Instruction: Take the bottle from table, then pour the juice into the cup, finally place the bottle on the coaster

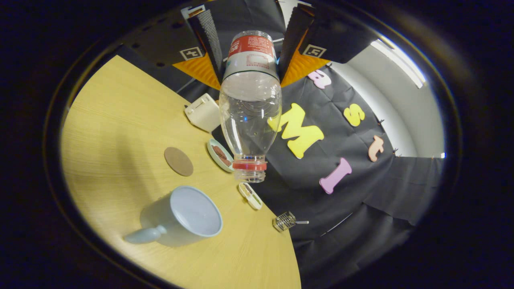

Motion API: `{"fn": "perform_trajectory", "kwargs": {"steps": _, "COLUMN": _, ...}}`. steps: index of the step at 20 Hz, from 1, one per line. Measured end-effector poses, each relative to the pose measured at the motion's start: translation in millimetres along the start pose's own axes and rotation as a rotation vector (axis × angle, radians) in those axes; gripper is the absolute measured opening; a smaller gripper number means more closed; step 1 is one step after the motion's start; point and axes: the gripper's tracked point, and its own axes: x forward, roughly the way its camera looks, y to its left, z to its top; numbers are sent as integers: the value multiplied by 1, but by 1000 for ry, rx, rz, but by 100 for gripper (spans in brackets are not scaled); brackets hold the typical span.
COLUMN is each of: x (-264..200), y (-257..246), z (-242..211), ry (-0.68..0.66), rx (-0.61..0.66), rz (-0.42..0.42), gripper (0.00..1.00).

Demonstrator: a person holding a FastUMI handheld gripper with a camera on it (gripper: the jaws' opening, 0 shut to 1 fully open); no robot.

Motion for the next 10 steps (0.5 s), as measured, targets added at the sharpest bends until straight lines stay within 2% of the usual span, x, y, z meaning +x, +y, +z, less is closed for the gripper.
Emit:
{"fn": "perform_trajectory", "kwargs": {"steps": 5, "x": -3, "y": 7, "z": -4, "ry": -18, "rx": -136, "rz": 4, "gripper": 75}}
{"fn": "perform_trajectory", "kwargs": {"steps": 7, "x": -4, "y": 2, "z": -7, "ry": -21, "rx": -272, "rz": -33, "gripper": 75}}
{"fn": "perform_trajectory", "kwargs": {"steps": 10, "x": -2, "y": 6, "z": -8, "ry": -27, "rx": -542, "rz": -69, "gripper": 75}}
